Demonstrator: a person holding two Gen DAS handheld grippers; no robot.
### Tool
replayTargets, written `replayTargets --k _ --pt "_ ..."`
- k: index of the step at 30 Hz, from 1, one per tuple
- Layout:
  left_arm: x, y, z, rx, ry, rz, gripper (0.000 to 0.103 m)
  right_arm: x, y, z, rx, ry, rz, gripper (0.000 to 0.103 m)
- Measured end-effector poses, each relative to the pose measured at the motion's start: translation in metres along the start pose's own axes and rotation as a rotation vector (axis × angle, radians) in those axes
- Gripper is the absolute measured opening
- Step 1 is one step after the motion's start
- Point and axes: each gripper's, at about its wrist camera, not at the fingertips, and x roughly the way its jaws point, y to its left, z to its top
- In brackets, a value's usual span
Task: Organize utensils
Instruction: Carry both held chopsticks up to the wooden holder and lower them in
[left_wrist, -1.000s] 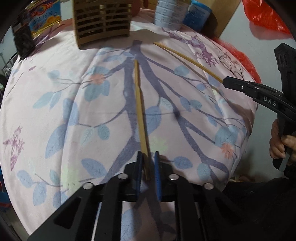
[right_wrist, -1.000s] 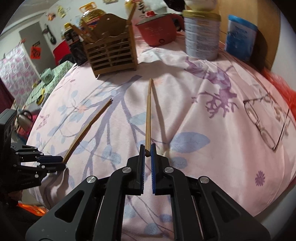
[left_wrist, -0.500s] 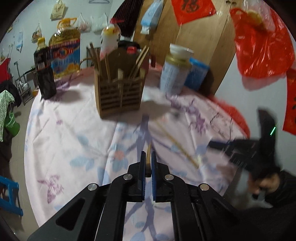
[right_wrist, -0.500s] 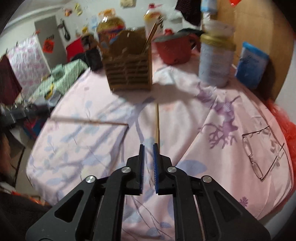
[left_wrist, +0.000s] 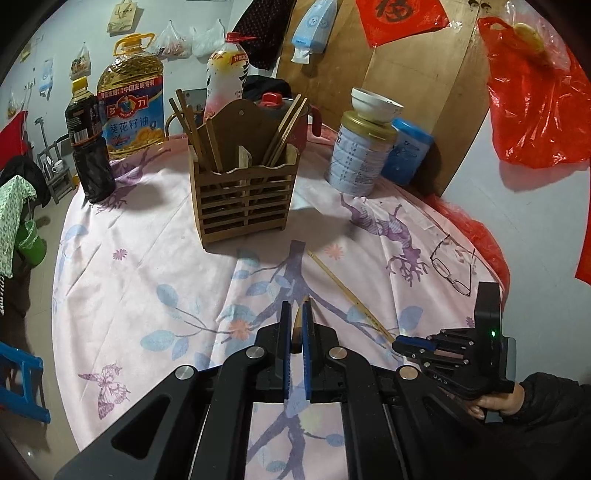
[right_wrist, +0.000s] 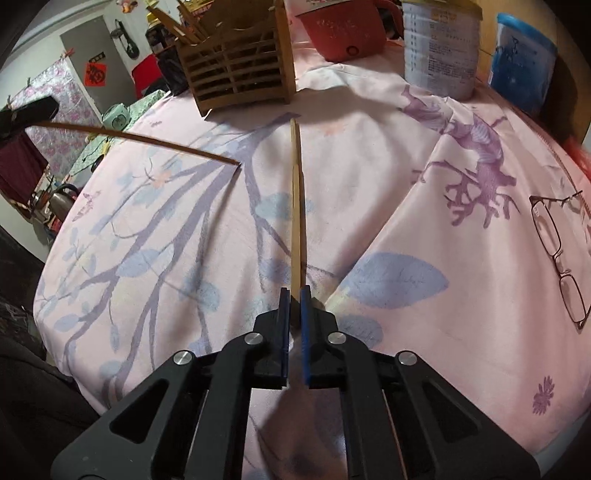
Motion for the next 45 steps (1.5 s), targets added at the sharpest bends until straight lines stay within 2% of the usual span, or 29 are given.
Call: replayTargets --k 5,10,17,24,30,36,41,45 --pt "0.005 0.003 0.004 -0.026 -0.005 -0.001 0.006 -0.026 -0.003 0.015 -0.012 -0.090 -0.050 0.006" --pt "-0.006 0.000 0.017 -0.020 -0.053 0.017 0.006 -0.082 -0.012 0.053 -0.001 -0.248 -0.073 0.006" --pt "-0.024 -0.009 0.043 -0.005 -0.131 0.049 0.006 -0.130 -0.015 0.108 -0.026 -0.380 -0.039 0.006" --pt "-0.031 -0.011 0.051 -0.049 -0.152 0.060 0.006 -0.145 -0.006 0.121 -0.068 -0.408 -0.003 0.006" --pt "-0.034 -0.014 0.061 -0.048 -0.163 0.079 0.006 -0.151 -0.006 0.131 -0.086 -0.421 0.024 0.006" --pt "-0.041 -0.017 0.099 -0.008 -0.194 0.103 0.006 -0.158 -0.011 0.148 -0.073 -0.457 0.059 0.006" --pt "-0.054 -0.016 0.158 0.028 -0.264 0.120 0.006 -0.162 -0.015 0.153 -0.049 -0.478 0.073 0.006" --pt "-0.057 -0.017 0.205 0.075 -0.317 0.162 0.006 -0.167 -0.019 0.151 -0.023 -0.487 0.063 0.006"
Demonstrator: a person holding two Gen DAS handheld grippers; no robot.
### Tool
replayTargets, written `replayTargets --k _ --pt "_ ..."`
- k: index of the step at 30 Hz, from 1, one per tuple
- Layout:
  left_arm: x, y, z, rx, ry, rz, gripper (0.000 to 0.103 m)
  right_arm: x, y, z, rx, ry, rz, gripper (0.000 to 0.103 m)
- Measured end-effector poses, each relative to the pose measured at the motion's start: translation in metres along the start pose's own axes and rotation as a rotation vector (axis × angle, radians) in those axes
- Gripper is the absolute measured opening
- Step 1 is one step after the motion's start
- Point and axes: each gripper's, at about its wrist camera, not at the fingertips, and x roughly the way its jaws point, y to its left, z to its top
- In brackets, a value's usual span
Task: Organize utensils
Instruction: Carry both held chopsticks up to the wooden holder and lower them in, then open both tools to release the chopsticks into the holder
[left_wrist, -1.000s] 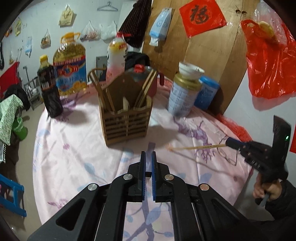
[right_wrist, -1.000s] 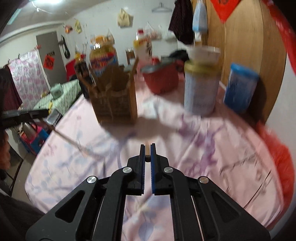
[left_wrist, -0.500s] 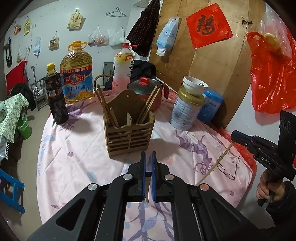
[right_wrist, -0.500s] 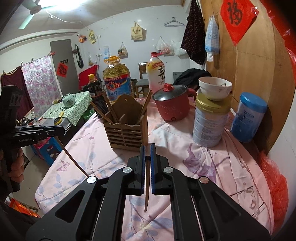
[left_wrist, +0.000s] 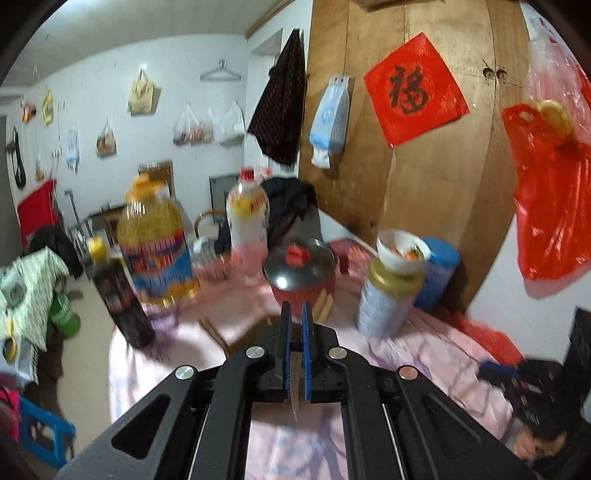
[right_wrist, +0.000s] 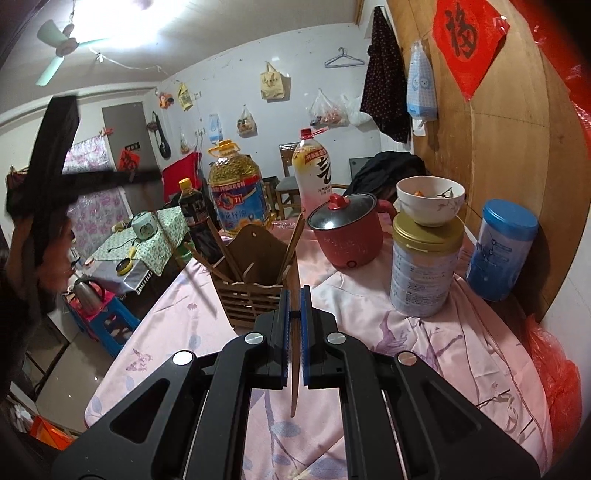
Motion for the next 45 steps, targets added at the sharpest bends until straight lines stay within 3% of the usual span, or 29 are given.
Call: replayTargets --k 6,13,14,15,17,23,31,37,40,43,44,45 --pt "0.045 0.011 0.022 0.017 0.007 0.041 0.006 -0.010 -0.006 -0.002 0.017 0.004 -0.051 0.006" --pt "0.090 0.038 0.001 -0.089 0.079 0.072 0.007 -0.015 -0.014 0.000 0.030 0.010 -0.097 0.006" --pt "0.090 0.041 -0.003 -0.109 0.085 0.056 0.015 -0.012 -0.014 0.003 0.033 0.011 -0.089 0.006" --pt "0.086 0.043 -0.009 -0.131 0.086 0.054 0.035 -0.010 -0.014 0.005 0.034 0.012 -0.080 0.006" --pt "0.075 0.046 -0.018 -0.153 0.066 0.093 0.061 -0.001 -0.011 0.015 0.028 0.012 -0.048 0.006" --pt "0.022 0.063 -0.071 -0.202 0.063 0.206 0.089 0.035 0.011 0.065 -0.026 -0.018 0.063 0.006" --pt "-0.040 0.109 -0.191 -0.378 0.230 0.386 0.091 0.085 0.046 0.139 -0.120 -0.072 0.150 0.006" --pt "-0.089 0.138 -0.269 -0.635 0.298 0.483 0.091 0.130 0.073 0.148 -0.202 -0.074 0.121 0.006" --pt "-0.108 0.140 -0.283 -0.698 0.293 0.500 0.091 0.159 0.082 0.128 -0.228 0.004 0.076 0.011" --pt "-0.121 0.135 -0.282 -0.681 0.285 0.519 0.091 0.154 0.084 0.108 -0.160 0.059 0.126 0.015" --pt "-0.123 0.132 -0.279 -0.664 0.279 0.520 0.091 0.144 0.087 0.102 -0.154 0.049 0.128 0.019" --pt "-0.122 0.131 -0.274 -0.649 0.276 0.519 0.092 0.135 0.090 0.098 -0.155 0.039 0.120 0.031"
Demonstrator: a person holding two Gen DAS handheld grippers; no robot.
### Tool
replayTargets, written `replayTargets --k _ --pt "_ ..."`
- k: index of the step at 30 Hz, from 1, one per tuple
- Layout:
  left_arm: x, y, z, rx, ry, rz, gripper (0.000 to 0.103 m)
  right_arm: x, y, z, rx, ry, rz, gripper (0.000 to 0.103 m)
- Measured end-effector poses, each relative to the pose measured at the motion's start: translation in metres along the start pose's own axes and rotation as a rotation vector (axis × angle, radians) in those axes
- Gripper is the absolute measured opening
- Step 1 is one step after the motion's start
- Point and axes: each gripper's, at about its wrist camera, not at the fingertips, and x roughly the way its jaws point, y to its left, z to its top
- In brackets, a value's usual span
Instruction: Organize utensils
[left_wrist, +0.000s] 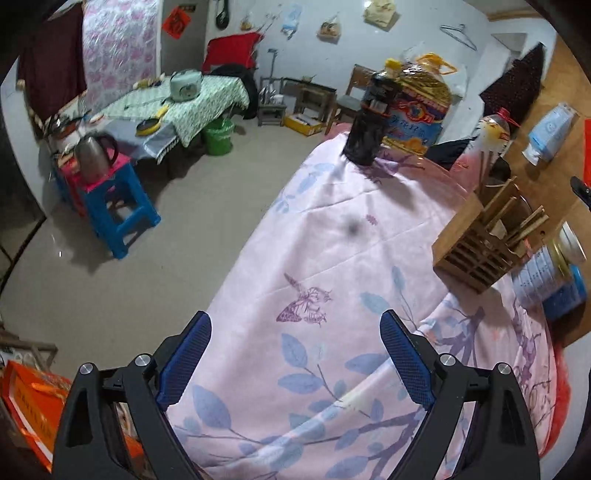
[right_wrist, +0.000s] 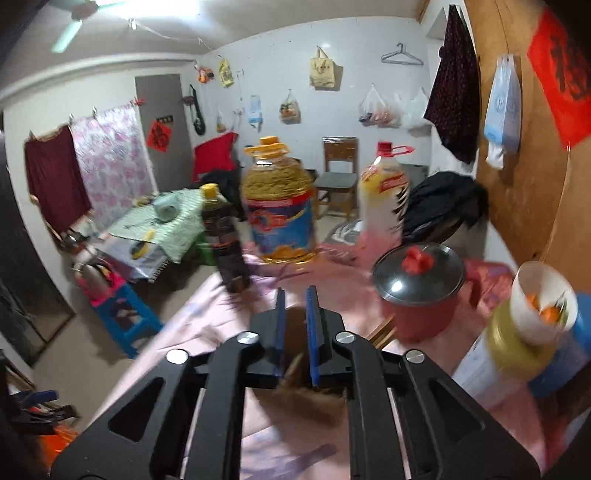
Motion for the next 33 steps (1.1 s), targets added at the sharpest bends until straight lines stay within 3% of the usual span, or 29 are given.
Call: replayTargets --k 1,3,8,11,12,15,18,22,24,27,33 --pt "-0.001 -0.005 0.003 0.017 -0.006 -0.005 0.093 -0.012 0.005 -0.008 -0.001 -0.012 -0.011 0.046" --pt "0.001 -0.016 0.010 0.054 -0.009 -0.030 0.093 -0.029 0.009 -0.023 0.007 -0.020 -0.033 0.059" --pt "0.018 -0.062 0.019 0.178 0.012 -0.105 0.093 -0.056 0.013 -0.073 0.041 0.054 -0.141 0.061" --pt "0.027 -0.094 0.017 0.275 0.027 -0.145 0.093 -0.072 0.011 -0.101 0.092 0.109 -0.215 0.075" --pt "0.029 -0.107 0.016 0.306 0.028 -0.157 0.093 -0.079 0.011 -0.109 0.107 0.124 -0.240 0.084" --pt "0.030 -0.141 0.013 0.370 0.016 -0.175 0.093 -0.098 0.010 -0.113 0.111 0.112 -0.299 0.096" --pt "0.020 -0.166 0.015 0.394 -0.022 -0.160 0.095 -0.118 0.005 -0.103 0.097 0.045 -0.345 0.097" --pt "-0.010 -0.194 0.019 0.381 -0.126 -0.111 0.097 -0.126 -0.011 -0.080 0.128 0.000 -0.304 0.097" --pt "-0.025 -0.206 0.020 0.351 -0.155 -0.089 0.097 -0.123 -0.019 -0.071 0.134 0.007 -0.223 0.097" --pt "-0.040 -0.219 0.020 0.317 -0.176 -0.072 0.097 -0.113 -0.026 -0.066 0.109 0.024 -0.163 0.097" --pt "-0.049 -0.232 0.015 0.263 -0.173 0.046 0.097 -0.088 -0.032 -0.074 0.071 0.083 -0.078 0.097"
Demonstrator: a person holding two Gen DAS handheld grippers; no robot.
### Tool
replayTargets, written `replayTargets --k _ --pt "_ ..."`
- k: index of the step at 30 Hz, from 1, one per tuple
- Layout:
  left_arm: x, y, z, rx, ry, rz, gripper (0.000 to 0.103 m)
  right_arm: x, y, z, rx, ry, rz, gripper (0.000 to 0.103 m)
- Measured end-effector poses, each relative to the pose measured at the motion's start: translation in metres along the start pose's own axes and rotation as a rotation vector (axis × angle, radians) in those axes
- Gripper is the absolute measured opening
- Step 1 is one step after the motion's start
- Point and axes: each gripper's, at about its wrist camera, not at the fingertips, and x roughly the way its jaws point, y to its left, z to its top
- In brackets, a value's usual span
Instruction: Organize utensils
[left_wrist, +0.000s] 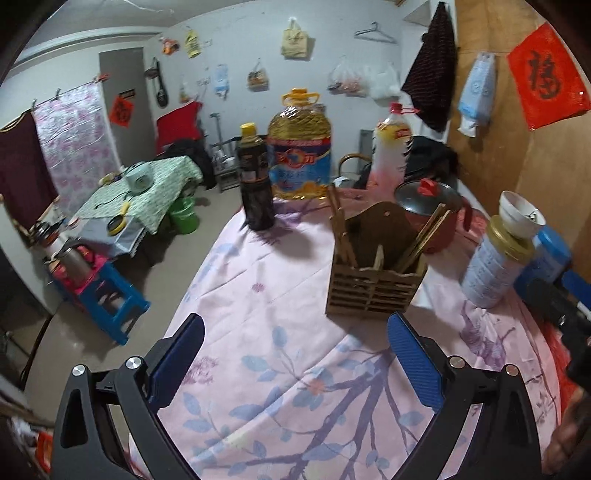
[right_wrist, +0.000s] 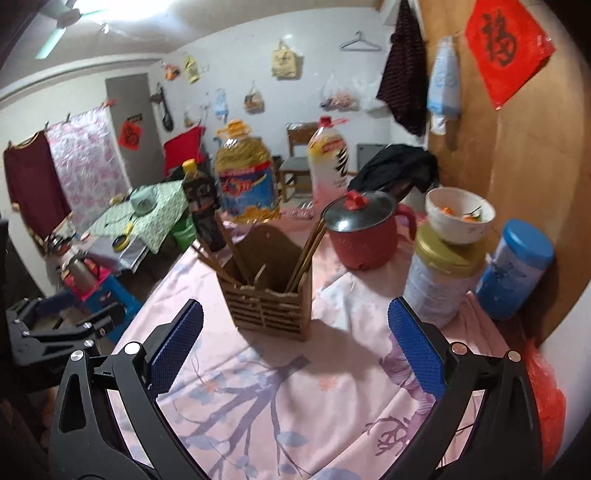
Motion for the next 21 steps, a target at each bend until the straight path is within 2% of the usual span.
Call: replayTargets --k 3,7,15,21 --pt "-0.002 0.000 -0.003 -0.009 0.002 0.022 0.097 0.006 0.003 -0.004 0.008 0.021 0.023 0.097" --pt "-0.005 0.002 -0.001 0.013 -0.012 0.002 0.097 0.003 0.015 -0.008 0.013 0.010 0.017 0.097" --pt "0.001 0.009 0.008 0.093 -0.036 -0.064 0.097 -0.003 0.039 -0.014 0.027 -0.015 -0.099 0.097" --pt "0.005 0.013 0.007 0.107 -0.031 -0.133 0.097 -0.004 0.048 -0.017 0.031 0.000 -0.165 0.097"
